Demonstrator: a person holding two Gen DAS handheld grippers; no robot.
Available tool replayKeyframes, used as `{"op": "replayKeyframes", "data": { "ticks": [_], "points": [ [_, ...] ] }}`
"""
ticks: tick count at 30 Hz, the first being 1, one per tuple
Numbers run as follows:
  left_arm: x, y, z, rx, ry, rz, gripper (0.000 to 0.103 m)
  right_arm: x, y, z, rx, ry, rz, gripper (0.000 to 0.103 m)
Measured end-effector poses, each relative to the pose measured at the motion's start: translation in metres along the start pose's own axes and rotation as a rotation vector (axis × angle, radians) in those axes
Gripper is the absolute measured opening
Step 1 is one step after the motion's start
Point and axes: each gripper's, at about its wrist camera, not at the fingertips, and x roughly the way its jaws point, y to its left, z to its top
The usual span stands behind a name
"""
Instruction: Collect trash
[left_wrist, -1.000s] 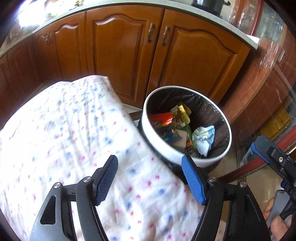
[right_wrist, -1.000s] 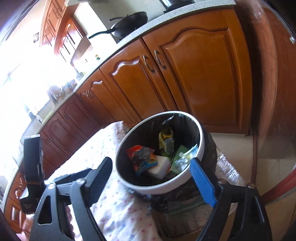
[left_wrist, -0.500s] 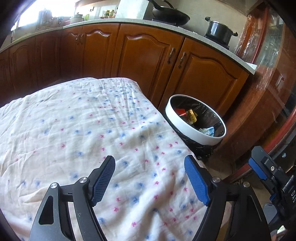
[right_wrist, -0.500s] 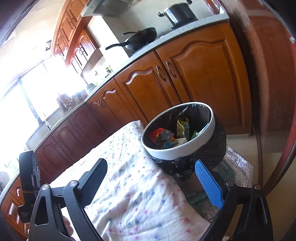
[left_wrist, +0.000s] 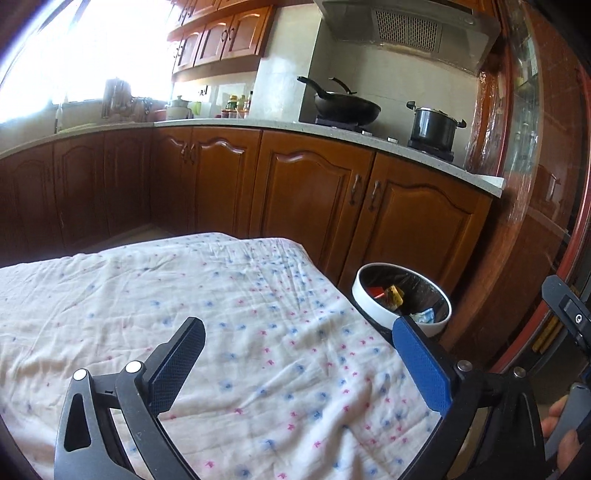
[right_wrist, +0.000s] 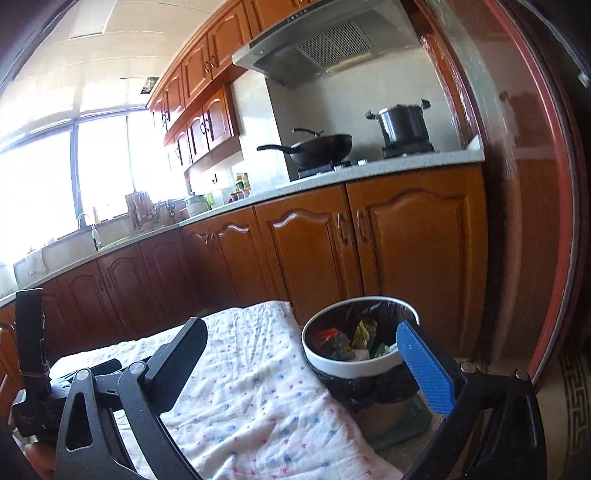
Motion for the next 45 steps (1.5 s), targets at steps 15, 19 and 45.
{"op": "replayKeyframes", "data": {
  "ticks": [15, 19, 45],
  "points": [
    [-0.011, -0.002, -0.049, 0.101, -0.021, 0.09, 0.102, 0.011, 0.001, -0.054, 0.007, 0.068, -0.023, 0.103],
    [-0.012, 0.002, -0.05, 0.104, -0.017, 0.088, 0.102, 0.009, 0.003, -0.056, 0.008, 0.077, -0.02, 0.103],
    [-0.017, 0.01, -0.055, 0.135, -0.014, 0.067, 0.102, 0.004, 0.009, -0.062, -0.013, 0.094, -0.023, 0.103]
  ]
}}
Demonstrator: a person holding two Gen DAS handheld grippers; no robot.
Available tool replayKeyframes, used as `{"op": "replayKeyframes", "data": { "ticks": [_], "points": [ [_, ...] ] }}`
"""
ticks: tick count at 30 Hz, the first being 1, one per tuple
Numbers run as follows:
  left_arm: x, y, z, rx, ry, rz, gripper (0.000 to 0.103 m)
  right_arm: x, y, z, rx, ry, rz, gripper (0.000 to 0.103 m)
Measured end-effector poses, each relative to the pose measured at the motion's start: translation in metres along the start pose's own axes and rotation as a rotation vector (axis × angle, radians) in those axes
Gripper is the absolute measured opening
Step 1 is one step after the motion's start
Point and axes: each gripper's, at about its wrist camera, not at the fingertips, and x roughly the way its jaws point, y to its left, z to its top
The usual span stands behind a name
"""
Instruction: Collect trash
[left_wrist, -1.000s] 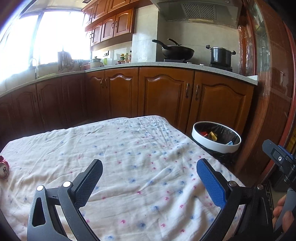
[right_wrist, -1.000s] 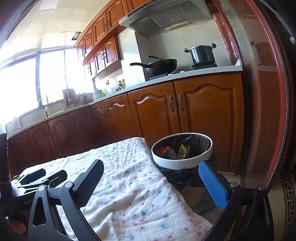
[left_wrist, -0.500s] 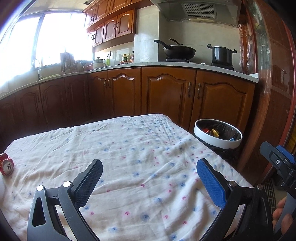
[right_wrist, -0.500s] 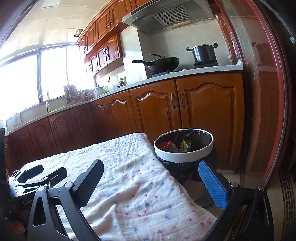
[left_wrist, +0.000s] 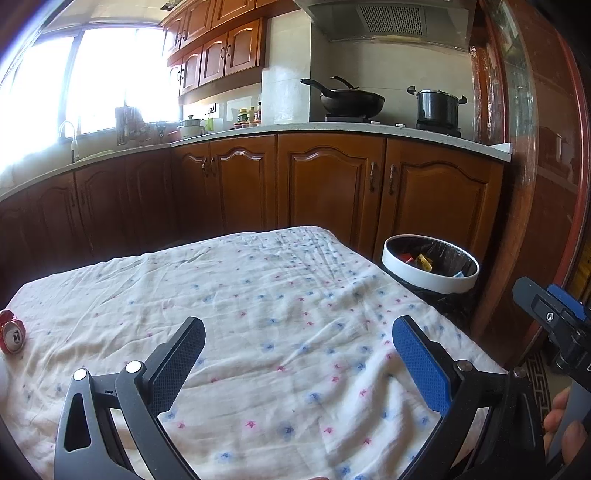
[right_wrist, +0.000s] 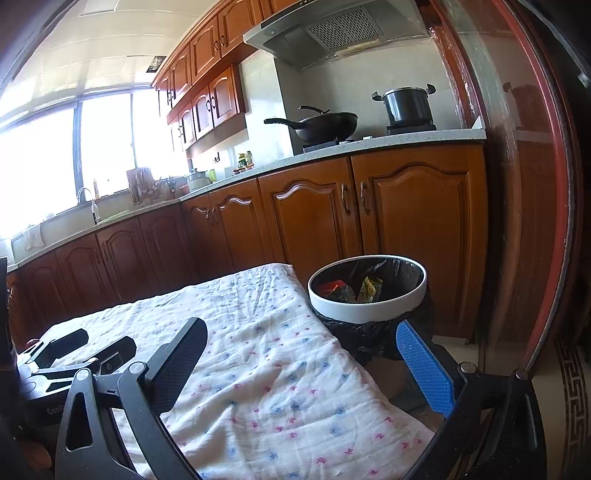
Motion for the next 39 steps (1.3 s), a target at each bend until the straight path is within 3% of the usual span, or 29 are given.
{"op": "replayKeyframes", "data": {
  "ticks": [39],
  "points": [
    [0.0005, 0.002, -0.0025, 0.033, -0.02, -0.022, 0.102, 0.0007, 0.0035, -0.0025, 0.007, 0.003, 0.012, 0.103]
  ]
}}
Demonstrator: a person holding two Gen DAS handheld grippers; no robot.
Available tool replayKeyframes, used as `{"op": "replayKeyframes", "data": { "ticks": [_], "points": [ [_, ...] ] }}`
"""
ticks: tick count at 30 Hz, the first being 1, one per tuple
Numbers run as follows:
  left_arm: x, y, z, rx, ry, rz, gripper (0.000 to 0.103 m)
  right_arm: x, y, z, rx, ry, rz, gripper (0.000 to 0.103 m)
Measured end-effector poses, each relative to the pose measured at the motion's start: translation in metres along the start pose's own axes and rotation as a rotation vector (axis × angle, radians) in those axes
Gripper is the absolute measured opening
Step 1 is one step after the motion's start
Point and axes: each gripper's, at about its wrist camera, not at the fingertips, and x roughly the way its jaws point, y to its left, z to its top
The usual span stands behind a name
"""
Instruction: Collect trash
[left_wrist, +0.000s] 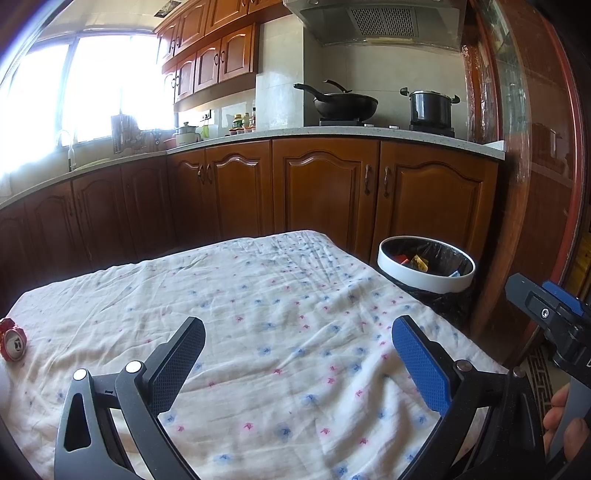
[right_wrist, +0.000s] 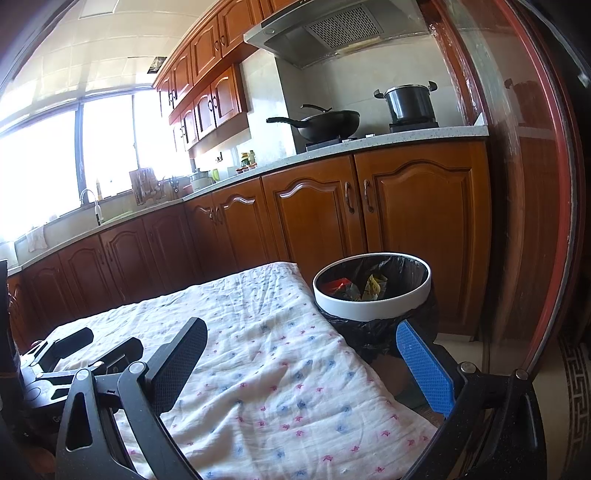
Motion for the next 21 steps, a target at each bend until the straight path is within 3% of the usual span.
{"op": "replayKeyframes", "data": {
  "ticks": [21],
  "points": [
    [-0.0016, 0.0012, 0.0011, 0.01, -0.007, -0.011, 0.102, -0.0051, 0.0024, 0.001, 0.012, -0.01, 0.004, 0.103]
  ]
}}
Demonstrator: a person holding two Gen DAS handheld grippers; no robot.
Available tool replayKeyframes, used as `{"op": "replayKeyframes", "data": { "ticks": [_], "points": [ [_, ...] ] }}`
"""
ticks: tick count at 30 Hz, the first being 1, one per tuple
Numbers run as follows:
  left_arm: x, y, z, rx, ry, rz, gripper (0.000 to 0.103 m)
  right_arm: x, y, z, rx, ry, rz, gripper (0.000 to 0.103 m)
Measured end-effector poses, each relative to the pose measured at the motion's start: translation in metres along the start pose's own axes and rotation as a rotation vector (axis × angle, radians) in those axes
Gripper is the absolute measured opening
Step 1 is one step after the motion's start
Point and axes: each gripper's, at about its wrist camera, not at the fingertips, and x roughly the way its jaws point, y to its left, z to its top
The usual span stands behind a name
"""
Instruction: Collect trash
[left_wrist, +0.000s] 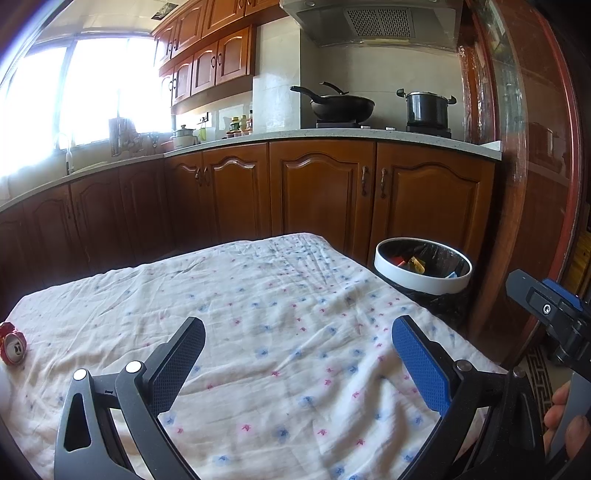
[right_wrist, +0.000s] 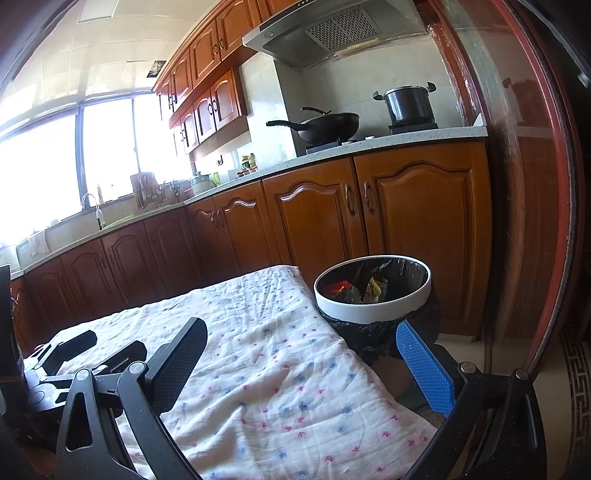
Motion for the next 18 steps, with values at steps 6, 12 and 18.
{"op": "replayKeyframes", "data": {
  "ticks": [6, 12, 18],
  "points": [
    [-0.0003, -0.0003, 0.0002, 0.001, -0.001, -0.002, 0.102, -0.0007, 0.0008, 0.0001, 0.001, 0.0, 0.0, 0.103],
    [-0.0001, 0.0014, 0.001, 0.006, -0.002, -0.01, 0.102, -0.001, 0.0006, 0.0007, 0.002, 0.001, 0.0, 0.103],
    [0.0, 0.0012, 0.0017, 0.008, -0.004, -0.009, 0.102, -0.0009, 0.0004, 0.0006, 0.003, 0.001, 0.0, 0.103]
  ]
}}
